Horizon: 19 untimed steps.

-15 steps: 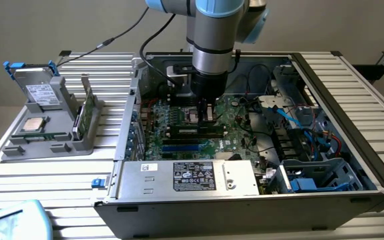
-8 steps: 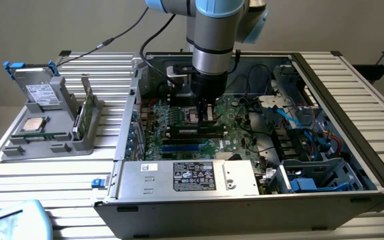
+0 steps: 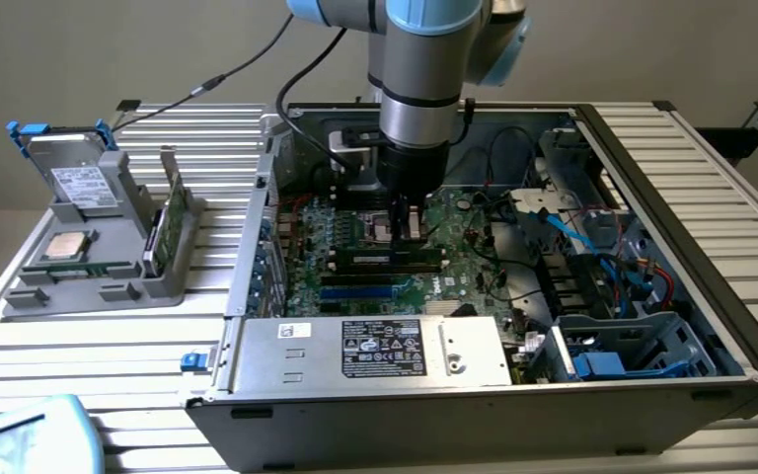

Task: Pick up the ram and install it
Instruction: 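Insert the ram into the slot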

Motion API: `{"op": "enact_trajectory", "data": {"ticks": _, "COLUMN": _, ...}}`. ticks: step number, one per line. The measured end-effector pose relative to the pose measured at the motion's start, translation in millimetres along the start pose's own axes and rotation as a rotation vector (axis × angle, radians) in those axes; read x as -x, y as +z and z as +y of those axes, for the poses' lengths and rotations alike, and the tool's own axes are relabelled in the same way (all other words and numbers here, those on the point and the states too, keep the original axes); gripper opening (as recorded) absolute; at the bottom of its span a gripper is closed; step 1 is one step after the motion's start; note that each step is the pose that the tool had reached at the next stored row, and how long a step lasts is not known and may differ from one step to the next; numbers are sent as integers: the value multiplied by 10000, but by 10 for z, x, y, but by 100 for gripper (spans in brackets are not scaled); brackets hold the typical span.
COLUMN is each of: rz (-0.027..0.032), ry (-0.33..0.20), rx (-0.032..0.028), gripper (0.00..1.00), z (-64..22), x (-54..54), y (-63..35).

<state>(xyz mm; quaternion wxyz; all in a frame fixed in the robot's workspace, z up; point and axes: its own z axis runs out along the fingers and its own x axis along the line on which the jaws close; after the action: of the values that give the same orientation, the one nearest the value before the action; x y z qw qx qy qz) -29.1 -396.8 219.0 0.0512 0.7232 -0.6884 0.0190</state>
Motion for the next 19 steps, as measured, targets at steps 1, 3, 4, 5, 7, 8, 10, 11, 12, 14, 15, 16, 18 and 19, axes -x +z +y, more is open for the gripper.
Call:
{"op": "enact_trajectory", "data": {"ticks": 1, "rz": -1, "ry": 0, "rx": 0, "gripper": 14, "z": 0, "x": 1, "y": 0}}
{"op": "enact_trajectory", "data": {"ticks": 3, "rz": -3, "ry": 0, "rx": 0, "gripper": 14, "z": -1, "x": 5, "y": 1}}
{"op": "enact_trajectory", "data": {"ticks": 4, "rz": -3, "ry": 0, "rx": -1, "gripper": 14, "z": -1, "x": 7, "y": 1}}
{"op": "enact_trajectory", "data": {"ticks": 5, "rz": -2, "ry": 0, "rx": -1, "gripper": 14, "z": -1, "x": 9, "y": 0}}
{"op": "enact_trajectory", "data": {"ticks": 7, "rz": -8, "ry": 0, "rx": -4, "gripper": 14, "z": -1, "x": 14, "y": 2}}
{"op": "enact_trajectory", "data": {"ticks": 8, "rz": -3, "ry": 0, "rx": -2, "gripper": 14, "z": -2, "x": 15, "y": 0}}
{"op": "enact_trajectory", "data": {"ticks": 10, "rz": 1, "ry": 0, "rx": -1, "gripper": 14, "z": -1, "x": 15, "y": -1}}
{"op": "enact_trajectory", "data": {"ticks": 11, "rz": 3, "ry": 0, "rx": 0, "gripper": 14, "z": -1, "x": 14, "y": -1}}
{"op": "enact_trajectory", "data": {"ticks": 12, "rz": 2, "ry": 1, "rx": 0, "gripper": 14, "z": -1, "x": 15, "y": 1}}
{"op": "enact_trajectory", "data": {"ticks": 14, "rz": 4, "ry": 0, "rx": 0, "gripper": 14, "z": -1, "x": 15, "y": 2}}
{"op": "enact_trajectory", "data": {"ticks": 15, "rz": 6, "ry": 1, "rx": -1, "gripper": 14, "z": -1, "x": 17, "y": 3}}
{"op": "enact_trajectory", "data": {"ticks": 16, "rz": 6, "ry": 1, "rx": -1, "gripper": 14, "z": -1, "x": 18, "y": 4}}
{"op": "enact_trajectory", "data": {"ticks": 18, "rz": 7, "ry": 2, "rx": -1, "gripper": 14, "z": -2, "x": 22, "y": 5}}
{"op": "enact_trajectory", "data": {"ticks": 19, "rz": 9, "ry": 2, "rx": -1, "gripper": 14, "z": -2, "x": 24, "y": 5}}
